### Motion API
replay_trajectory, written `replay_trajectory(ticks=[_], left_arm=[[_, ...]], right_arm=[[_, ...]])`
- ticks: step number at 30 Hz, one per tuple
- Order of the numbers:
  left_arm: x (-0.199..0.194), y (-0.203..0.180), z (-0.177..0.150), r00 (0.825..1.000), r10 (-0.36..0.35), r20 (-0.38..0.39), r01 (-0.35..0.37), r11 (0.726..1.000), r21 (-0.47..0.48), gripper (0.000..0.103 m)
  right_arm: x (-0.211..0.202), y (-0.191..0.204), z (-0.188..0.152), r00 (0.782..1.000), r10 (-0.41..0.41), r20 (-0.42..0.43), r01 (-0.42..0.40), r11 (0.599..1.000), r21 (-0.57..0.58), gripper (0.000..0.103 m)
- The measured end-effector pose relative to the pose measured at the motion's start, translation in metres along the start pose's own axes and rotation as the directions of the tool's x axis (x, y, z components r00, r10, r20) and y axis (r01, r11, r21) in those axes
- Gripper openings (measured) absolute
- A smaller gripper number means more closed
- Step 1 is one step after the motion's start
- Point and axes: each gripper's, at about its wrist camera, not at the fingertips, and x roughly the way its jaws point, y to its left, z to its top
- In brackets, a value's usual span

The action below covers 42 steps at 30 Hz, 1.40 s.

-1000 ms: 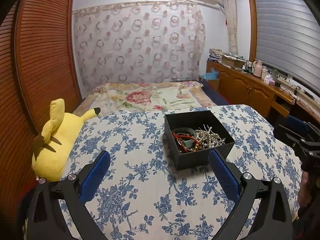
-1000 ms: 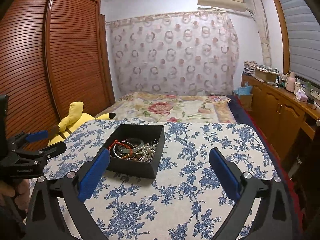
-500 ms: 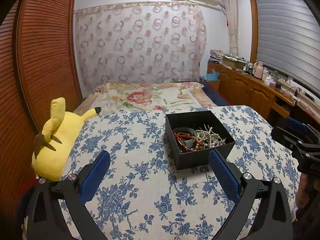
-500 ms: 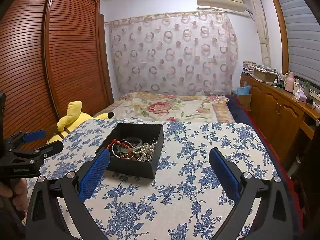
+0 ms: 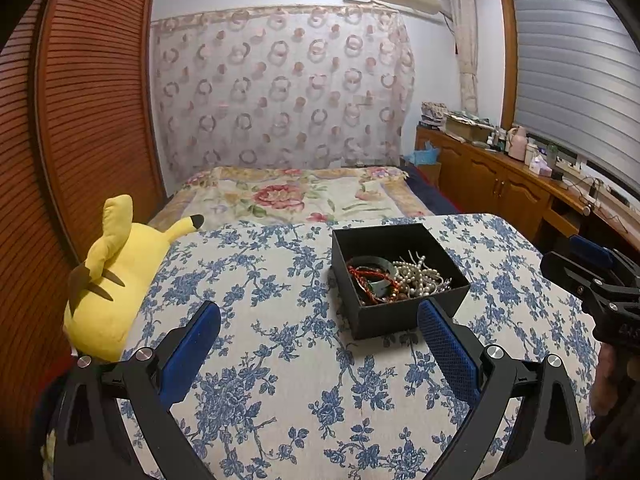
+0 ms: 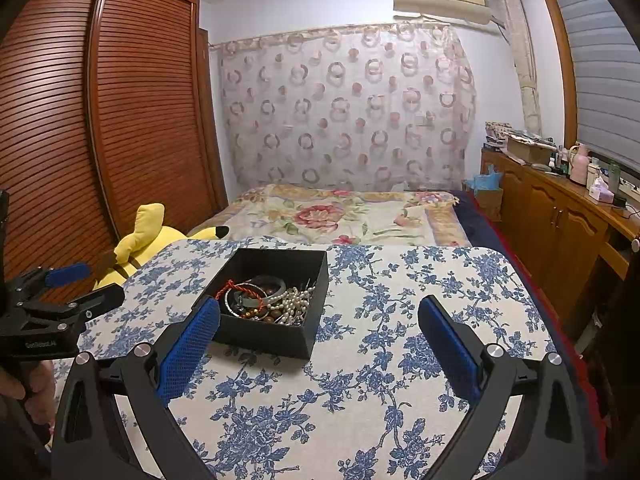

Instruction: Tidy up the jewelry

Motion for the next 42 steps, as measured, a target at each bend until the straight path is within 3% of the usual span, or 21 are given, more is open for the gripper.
replay_trajectory(ticks=[42], left_arm=[[-0.007, -0.009, 0.007, 1.000, 0.007, 0.025, -0.007, 1.000, 0.009, 0.095]], right_arm=[[0.000, -0.001, -0.001, 1.000, 0.002, 0.000, -0.002, 1.000, 0.002, 0.100]])
